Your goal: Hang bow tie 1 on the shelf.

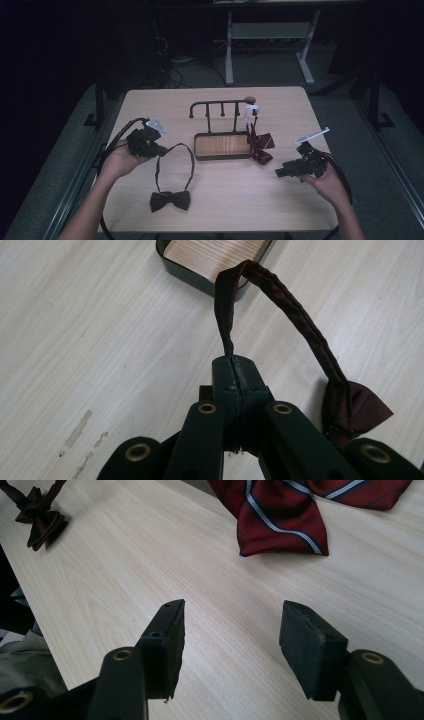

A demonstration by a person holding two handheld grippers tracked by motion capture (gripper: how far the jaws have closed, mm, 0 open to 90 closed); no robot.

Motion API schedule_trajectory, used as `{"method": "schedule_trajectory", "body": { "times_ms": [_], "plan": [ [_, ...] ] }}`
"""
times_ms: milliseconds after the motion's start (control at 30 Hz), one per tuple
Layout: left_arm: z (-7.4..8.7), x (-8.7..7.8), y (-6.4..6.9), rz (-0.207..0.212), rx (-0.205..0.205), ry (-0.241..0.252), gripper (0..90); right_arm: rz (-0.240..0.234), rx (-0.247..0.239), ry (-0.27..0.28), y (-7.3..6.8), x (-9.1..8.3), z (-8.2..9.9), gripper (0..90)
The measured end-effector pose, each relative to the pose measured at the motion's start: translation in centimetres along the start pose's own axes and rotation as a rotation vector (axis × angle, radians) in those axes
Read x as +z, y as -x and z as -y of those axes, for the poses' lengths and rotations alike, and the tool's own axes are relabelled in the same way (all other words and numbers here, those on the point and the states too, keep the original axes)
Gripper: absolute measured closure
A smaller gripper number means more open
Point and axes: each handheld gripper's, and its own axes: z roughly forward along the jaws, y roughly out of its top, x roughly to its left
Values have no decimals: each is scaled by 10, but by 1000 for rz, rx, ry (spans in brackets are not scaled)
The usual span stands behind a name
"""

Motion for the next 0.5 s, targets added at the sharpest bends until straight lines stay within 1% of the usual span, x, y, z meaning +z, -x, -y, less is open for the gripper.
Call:
{"method": "schedule_trajectory", "body": {
  "times_ms": [167, 333, 367, 500],
  "plan": [
    [-1, -5, 3, -4, 2, 9, 898, 2, -1, 6, 0, -1, 0, 433],
    [-4, -12, 6, -7, 18, 12, 898, 2, -4, 6, 0, -2, 0, 435],
    [-5, -14, 6, -11, 27, 12, 898, 4, -3, 3, 0, -2, 0, 434],
    [-7, -18, 7, -12, 31, 17, 898, 2, -6, 1, 0, -1, -1, 434]
  ]
}}
